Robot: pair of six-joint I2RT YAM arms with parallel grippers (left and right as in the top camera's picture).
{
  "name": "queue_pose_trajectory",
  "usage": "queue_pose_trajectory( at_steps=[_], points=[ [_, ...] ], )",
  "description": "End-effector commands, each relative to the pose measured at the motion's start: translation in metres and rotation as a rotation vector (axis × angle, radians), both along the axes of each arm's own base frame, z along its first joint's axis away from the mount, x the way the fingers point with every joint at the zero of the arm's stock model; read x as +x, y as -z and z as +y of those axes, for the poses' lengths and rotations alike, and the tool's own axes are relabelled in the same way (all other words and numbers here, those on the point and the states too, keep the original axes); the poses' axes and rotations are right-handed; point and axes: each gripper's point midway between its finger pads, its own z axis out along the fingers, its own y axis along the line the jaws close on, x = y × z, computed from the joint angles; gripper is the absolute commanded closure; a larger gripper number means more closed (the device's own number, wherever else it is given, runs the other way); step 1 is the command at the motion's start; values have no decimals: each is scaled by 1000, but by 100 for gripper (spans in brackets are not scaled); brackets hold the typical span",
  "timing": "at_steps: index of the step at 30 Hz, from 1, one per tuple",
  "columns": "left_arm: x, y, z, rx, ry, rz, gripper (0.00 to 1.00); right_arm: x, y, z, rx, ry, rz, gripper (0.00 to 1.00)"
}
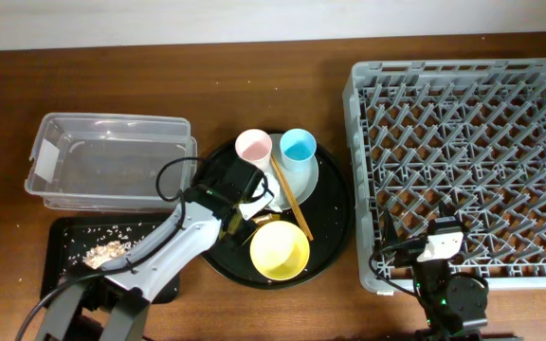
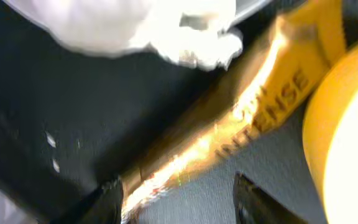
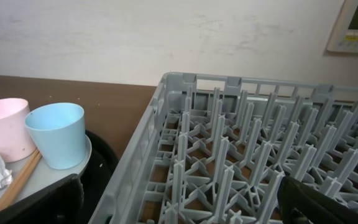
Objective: Sort waste into correct bins and load items into the dishwasher rack
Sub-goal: 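Grasp the Nescafe wrapper and drop it into the clear bin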
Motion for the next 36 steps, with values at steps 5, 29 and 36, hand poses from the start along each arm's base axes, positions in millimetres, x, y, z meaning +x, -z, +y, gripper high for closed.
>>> queue_pose_trajectory(
  at_steps=[5,29,36],
  points=[
    [-4,20,0,-26,46,-25,41,0,3,-2,0,9,5,2],
    [31,-171,59,-388,-670,-480,99,0,3,-2,0,9,5,2],
    [78,-167,189,-659,-1462,-562,93,0,3,-2,0,9,5,2]
  ],
)
